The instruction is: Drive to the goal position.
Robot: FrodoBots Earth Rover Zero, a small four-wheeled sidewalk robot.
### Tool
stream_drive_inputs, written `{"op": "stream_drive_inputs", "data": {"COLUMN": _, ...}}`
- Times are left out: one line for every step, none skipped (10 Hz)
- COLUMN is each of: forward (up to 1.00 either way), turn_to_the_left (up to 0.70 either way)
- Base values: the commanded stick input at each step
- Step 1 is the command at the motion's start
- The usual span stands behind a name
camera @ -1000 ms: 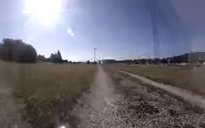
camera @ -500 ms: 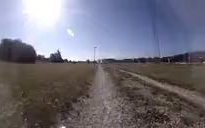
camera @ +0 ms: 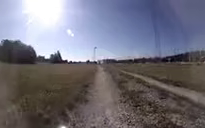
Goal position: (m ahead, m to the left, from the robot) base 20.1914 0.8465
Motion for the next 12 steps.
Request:
{"op": "stream_drive_inputs", "data": {"forward": 0.5, "turn_to_the_left": -0.38}}
{"op": "stream_drive_inputs", "data": {"forward": 0.5, "turn_to_the_left": -0.11}}
{"op": "stream_drive_inputs", "data": {"forward": 0.5, "turn_to_the_left": 0.0}}
{"op": "stream_drive_inputs", "data": {"forward": 0.5, "turn_to_the_left": 0.0}}
{"op": "stream_drive_inputs", "data": {"forward": 0.5, "turn_to_the_left": 0.0}}
{"op": "stream_drive_inputs", "data": {"forward": 0.5, "turn_to_the_left": 0.0}}
{"op": "stream_drive_inputs", "data": {"forward": 0.5, "turn_to_the_left": 0.0}}
{"op": "stream_drive_inputs", "data": {"forward": 0.5, "turn_to_the_left": 0.0}}
{"op": "stream_drive_inputs", "data": {"forward": 0.5, "turn_to_the_left": 0.0}}
{"op": "stream_drive_inputs", "data": {"forward": 0.5, "turn_to_the_left": 0.0}}
{"op": "stream_drive_inputs", "data": {"forward": 0.5, "turn_to_the_left": 0.0}}
{"op": "stream_drive_inputs", "data": {"forward": 0.5, "turn_to_the_left": 0.0}}
